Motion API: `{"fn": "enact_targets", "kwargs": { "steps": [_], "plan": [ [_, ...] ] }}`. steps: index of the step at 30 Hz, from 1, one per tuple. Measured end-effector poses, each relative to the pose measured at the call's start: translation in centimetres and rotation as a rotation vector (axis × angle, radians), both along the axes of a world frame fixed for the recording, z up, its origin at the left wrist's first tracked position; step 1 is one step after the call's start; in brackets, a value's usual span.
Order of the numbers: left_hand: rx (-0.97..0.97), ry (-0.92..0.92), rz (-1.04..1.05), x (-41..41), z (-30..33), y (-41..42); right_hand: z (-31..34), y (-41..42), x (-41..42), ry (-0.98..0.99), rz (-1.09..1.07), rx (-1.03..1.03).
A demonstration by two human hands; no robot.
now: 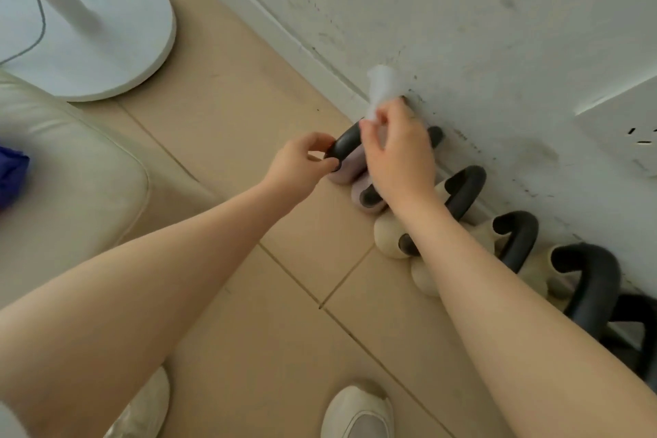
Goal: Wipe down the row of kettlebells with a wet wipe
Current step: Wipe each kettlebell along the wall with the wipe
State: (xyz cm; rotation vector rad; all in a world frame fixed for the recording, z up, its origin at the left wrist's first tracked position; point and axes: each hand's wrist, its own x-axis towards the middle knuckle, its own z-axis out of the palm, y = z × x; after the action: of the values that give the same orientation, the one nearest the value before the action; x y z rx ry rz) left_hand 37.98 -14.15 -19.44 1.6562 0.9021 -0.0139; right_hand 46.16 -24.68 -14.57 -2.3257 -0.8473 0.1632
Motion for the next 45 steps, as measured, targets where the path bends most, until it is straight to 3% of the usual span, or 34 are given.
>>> {"fn": "enact_targets", "kwargs": {
  "steps": [3, 10, 15, 20, 24, 28, 30, 32, 34, 38, 41, 43, 45],
  "plan": [
    [-0.026, -0.027, -0.008, 0.6, -0.1, 0.2, -1.3, 1.3, 0.0, -0.117, 0.212, -0.271],
    [-0.042, -0.006, -0.074, 0.6, -0.9, 1.2, -4.2, 0.3, 1.4, -0.409, 0.579, -0.443],
    [-0.030, -0.008, -0.029, 0.6, -1.2, 1.2, -4.2, 1.7, 3.3, -0.539, 0.527, -0.550],
    [-0.047, -0.008, 0.096, -0.1, -1.7, 0.7, -6.0, 1.8, 0.7, -0.704, 0.704, -0.575],
    [-0.159, -0.062, 0.161, -1.1, -2.4, 0.3, -5.6, 2.4, 1.4, -0.868, 0.838, -0.728],
    [-0.171, -0.049, 0.281, -1.4, -2.0, 0.3, -4.8, 2.8, 1.7, -0.872, 0.774, -0.795],
    [-0.126, -0.015, 0.324, -1.4, -2.1, 0.5, -4.2, 3.5, 0.6, -0.924, 0.749, -0.935],
    [-0.122, 0.017, 0.331, -1.4, -2.4, 0.8, -4.4, 4.4, -0.2, -0.867, 0.843, -1.136],
    [-0.147, 0.031, 0.309, -1.4, -2.7, 0.7, -3.8, 5.4, -0.5, -0.866, 0.912, -1.206],
    [-0.128, -0.021, 0.195, -1.1, -3.0, -0.5, -3.5, 4.4, 1.7, -0.798, 0.938, -1.038],
    [-0.042, -0.057, 0.140, -0.8, -3.2, -1.0, -2.8, 3.2, 4.2, -0.894, 0.732, -0.814],
    [0.024, -0.058, 0.133, -0.7, -3.4, -1.0, -3.1, 2.7, 4.3, -0.880, 0.631, -0.853],
    [0.067, -0.059, 0.117, -0.4, -3.5, -1.1, -4.1, 2.7, 2.7, -0.870, 0.666, -0.898]
  ]
}}
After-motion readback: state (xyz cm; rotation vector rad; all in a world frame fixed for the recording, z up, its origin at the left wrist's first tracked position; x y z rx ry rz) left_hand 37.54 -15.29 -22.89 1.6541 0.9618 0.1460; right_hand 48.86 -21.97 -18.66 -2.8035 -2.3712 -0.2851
